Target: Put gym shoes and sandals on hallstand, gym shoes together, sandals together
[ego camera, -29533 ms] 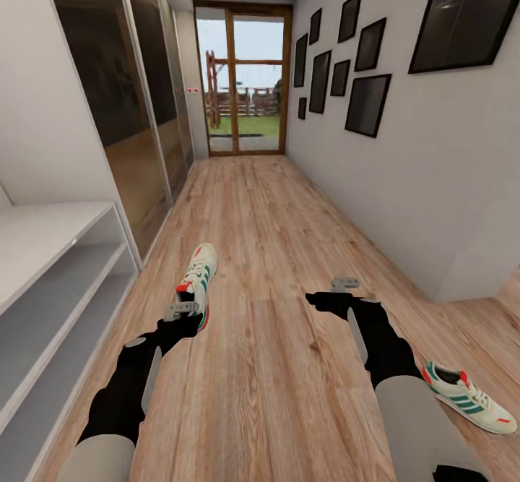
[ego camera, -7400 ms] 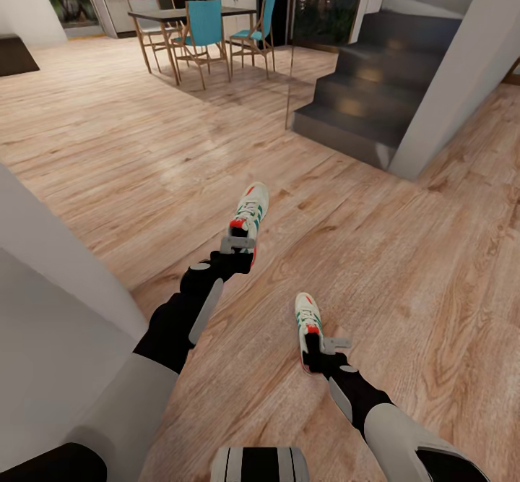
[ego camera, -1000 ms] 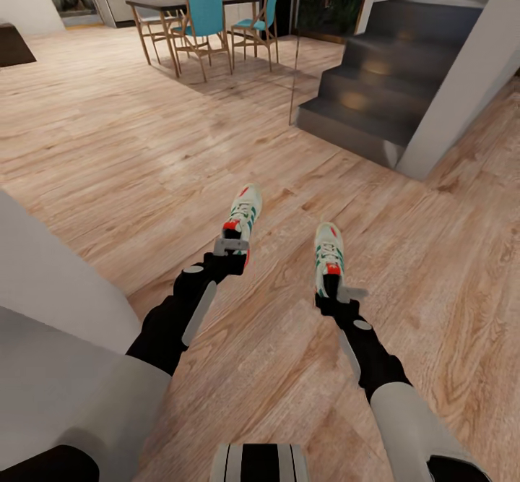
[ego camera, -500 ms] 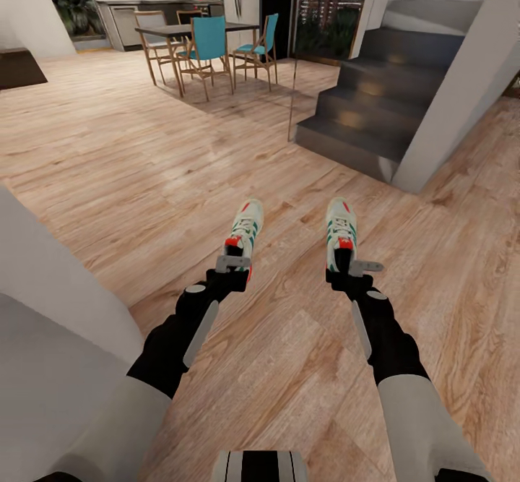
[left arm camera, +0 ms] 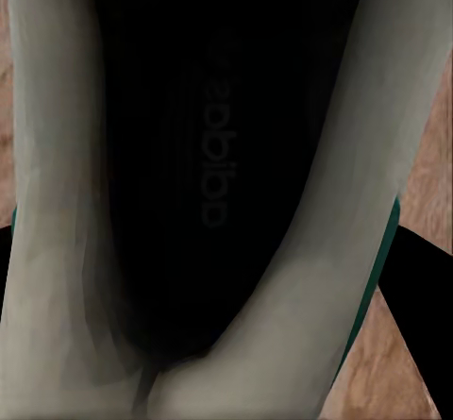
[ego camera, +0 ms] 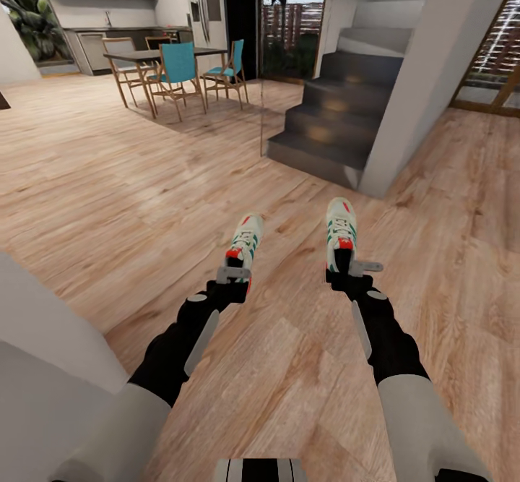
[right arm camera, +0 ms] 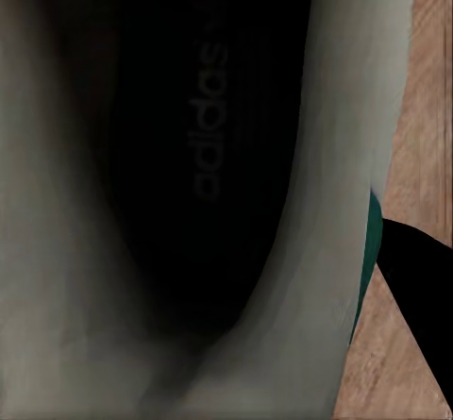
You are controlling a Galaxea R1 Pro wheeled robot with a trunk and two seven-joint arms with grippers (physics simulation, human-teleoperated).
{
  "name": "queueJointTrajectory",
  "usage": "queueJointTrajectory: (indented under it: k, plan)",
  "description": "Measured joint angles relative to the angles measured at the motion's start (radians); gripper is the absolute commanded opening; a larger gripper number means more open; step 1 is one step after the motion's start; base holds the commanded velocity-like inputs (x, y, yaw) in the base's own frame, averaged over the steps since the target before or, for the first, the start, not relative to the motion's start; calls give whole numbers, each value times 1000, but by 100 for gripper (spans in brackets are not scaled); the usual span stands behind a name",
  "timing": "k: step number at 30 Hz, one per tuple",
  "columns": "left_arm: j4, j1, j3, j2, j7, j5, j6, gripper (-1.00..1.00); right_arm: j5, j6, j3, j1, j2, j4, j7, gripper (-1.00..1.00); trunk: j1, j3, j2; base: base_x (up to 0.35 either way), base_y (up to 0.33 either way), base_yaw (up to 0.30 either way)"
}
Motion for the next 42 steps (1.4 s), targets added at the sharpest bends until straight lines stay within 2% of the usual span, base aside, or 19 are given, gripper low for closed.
queueJointTrajectory:
  k: [29, 35, 42]
  plan:
    - [2, 0, 0, 1, 0, 0, -1, -100, 0, 0, -2, 0, 0, 1, 0, -100, -13, 119, 7, 0, 0, -296]
    - [3, 0, 0, 1, 0, 1, -1, -100, 0, 0, -2, 0, -1, 0, 0, -100, -36, 144, 49, 0, 0, -281]
    - [3, 0, 0, 1, 0, 1, 0, -100, 0, 0, -3, 0, -1, -1, 0, -100, -36, 150, 49, 0, 0, -280]
